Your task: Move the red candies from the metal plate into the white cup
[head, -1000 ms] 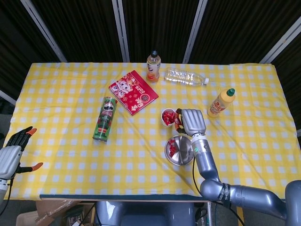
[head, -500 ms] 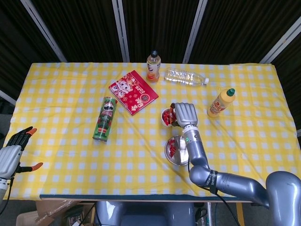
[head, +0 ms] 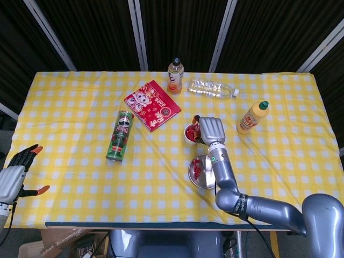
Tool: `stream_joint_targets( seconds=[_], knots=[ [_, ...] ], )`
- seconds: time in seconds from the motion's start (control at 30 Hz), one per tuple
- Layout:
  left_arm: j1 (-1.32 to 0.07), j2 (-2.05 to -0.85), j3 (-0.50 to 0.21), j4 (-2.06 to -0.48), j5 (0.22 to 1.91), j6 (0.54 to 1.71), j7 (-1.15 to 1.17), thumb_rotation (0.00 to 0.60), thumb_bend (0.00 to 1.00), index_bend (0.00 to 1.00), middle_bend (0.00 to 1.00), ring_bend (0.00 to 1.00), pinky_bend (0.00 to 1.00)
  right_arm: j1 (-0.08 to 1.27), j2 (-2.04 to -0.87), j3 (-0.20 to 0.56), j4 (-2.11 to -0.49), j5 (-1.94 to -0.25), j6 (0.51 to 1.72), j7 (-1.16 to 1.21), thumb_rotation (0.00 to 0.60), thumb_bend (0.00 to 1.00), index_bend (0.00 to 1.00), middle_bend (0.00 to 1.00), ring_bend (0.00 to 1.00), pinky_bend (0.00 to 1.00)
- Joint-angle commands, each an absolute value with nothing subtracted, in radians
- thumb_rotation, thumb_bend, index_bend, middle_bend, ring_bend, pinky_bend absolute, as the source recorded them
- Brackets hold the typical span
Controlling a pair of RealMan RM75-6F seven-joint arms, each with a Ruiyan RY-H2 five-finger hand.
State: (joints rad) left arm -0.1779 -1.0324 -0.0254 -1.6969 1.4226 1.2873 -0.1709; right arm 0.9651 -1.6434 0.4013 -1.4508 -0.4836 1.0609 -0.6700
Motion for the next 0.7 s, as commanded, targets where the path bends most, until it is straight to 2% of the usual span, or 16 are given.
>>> stream_joint_targets(
  seconds=[0.03, 0.3, 0.4, 0.5, 0.6, 0.7],
  knots=[
    [-0.176, -1.033, -0.025, -1.696, 1.425, 1.291, -0.171, 0.600, 0.03, 0.00, 0.00, 0.00, 0.00, 0.958, -1.630, 0.392, -1.477, -0.485, 1.076, -0.669, 0.600, 0.56, 0.36, 0.78, 0.78, 0.88],
    [-0.172, -1.039, -0.027, -1.688, 1.427, 1.302, -0.170, 0.600, 0.03, 0.00, 0.00, 0.00, 0.00, 0.927, -1.591, 0.375, -1.575, -0.537, 1.127, -0.642, 0.600, 0.56, 0.35, 0.78, 0.78, 0.88],
    [-0.171, -1.042, -0.028, -1.686, 1.427, 1.308, -0.168, 0.600, 0.03, 0.00, 0.00, 0.00, 0.00, 0.897, -1.555, 0.360, -1.654, -0.599, 1.172, -0.621, 0.600, 0.56, 0.35, 0.78, 0.76, 0.88],
    [-0.168, -1.045, -0.029, -1.681, 1.431, 1.316, -0.167, 0.600, 0.03, 0.00, 0.00, 0.00, 0.00, 0.845, -1.499, 0.316, -1.746, -0.695, 1.239, -0.608, 0.600, 0.56, 0.35, 0.75, 0.72, 0.83],
    [-0.163, -1.049, -0.029, -1.673, 1.438, 1.331, -0.163, 0.600, 0.03, 0.00, 0.00, 0.00, 0.00, 0.764, -1.419, 0.231, -1.834, -0.835, 1.333, -0.603, 0.600, 0.56, 0.32, 0.62, 0.59, 0.71],
    [-0.157, -1.055, -0.031, -1.667, 1.449, 1.353, -0.156, 0.600, 0.03, 0.00, 0.00, 0.00, 0.00, 0.662, -1.342, 0.121, -1.886, -0.985, 1.434, -0.582, 0.600, 0.55, 0.18, 0.35, 0.27, 0.43]
  ],
)
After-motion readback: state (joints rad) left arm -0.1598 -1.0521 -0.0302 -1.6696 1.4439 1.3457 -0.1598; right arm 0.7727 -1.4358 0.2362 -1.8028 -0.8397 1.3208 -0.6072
